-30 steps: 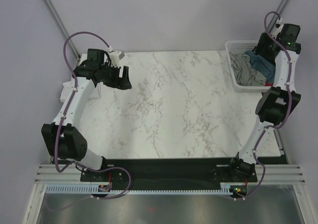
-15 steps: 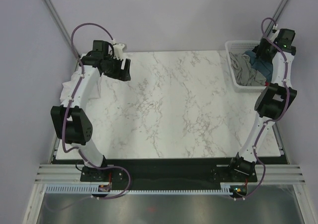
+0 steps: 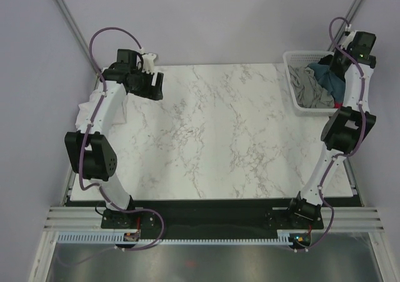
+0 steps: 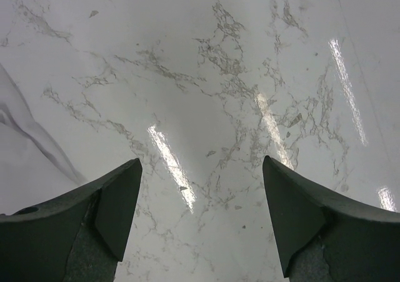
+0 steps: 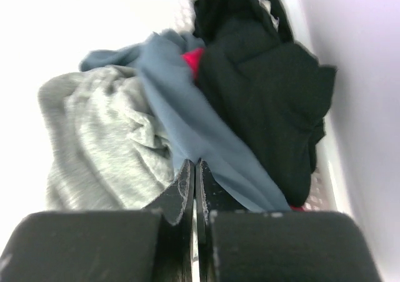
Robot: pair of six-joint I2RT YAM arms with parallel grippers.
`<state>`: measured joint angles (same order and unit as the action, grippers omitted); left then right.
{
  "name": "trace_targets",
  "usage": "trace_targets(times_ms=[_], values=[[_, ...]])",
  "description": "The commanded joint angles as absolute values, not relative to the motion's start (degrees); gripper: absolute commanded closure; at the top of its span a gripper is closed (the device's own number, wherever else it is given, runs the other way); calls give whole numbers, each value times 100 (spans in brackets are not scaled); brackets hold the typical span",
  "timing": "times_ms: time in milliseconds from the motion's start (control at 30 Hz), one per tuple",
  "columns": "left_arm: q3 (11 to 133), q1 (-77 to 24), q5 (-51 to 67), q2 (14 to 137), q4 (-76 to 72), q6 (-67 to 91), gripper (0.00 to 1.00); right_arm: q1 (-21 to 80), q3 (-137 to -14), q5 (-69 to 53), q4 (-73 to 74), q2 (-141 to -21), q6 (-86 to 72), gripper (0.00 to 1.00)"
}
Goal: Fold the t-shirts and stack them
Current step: Grab the tshirt from the pile, then move the tshirt to the center of the board
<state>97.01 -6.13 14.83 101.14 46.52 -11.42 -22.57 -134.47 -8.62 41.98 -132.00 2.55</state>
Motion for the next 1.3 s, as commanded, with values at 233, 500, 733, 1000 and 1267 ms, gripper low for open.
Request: trace_targets(times_ms=[233,500,733,1000,1267], values=[[9906,-606,1582,9019,4395,-809,13,-1407,-11277,-1397,2637,-9309,932,100],[9106,-606,2073,8175,4157,-554,13,-546,-11223,-2091,3127,-8447,711,100],[8544,-606,2399,7445,4017,-290,13,-35,-12427,-2259,3990,-8578,371,100],[7964,-598,2364,6689,3990,-378,13,545,-12313,-2819,4105,-8165,-210,100],[7164,-273,2295,6197,3973,-430,13,817,-13077,-3322,3622,-8384,-782,100]])
